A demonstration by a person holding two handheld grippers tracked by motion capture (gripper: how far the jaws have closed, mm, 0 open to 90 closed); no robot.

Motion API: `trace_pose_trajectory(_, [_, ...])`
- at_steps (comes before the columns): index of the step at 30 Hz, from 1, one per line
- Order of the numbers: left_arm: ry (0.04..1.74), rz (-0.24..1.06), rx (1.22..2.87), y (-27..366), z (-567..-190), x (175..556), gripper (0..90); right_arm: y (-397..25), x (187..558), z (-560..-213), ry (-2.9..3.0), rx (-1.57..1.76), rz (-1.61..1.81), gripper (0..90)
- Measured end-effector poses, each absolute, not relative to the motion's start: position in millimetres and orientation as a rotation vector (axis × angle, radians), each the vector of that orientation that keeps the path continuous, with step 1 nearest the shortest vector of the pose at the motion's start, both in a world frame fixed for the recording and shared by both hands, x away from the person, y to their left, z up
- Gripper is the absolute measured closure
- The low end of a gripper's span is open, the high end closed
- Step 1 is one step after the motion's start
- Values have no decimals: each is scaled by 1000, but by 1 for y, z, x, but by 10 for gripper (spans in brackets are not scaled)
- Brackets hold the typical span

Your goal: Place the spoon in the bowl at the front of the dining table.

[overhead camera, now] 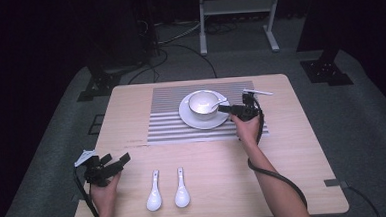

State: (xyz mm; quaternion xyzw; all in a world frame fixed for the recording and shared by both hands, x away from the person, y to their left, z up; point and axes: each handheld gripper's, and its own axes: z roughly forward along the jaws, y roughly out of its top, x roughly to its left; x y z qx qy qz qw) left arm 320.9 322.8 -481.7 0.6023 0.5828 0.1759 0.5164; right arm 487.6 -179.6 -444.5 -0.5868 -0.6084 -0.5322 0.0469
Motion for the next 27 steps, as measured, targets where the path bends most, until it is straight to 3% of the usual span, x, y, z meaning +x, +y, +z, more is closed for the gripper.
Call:
trace_pose_trajectory(14, [1400, 430, 1458, 321, -482, 321, 39, -185, 472, -447, -1866, -1719, -1627, 617])
trace_pose_trajectory(27, [1398, 434, 1470, 320, -482, 321, 38, -182, 453, -453, -1876, -1634, -1596, 499])
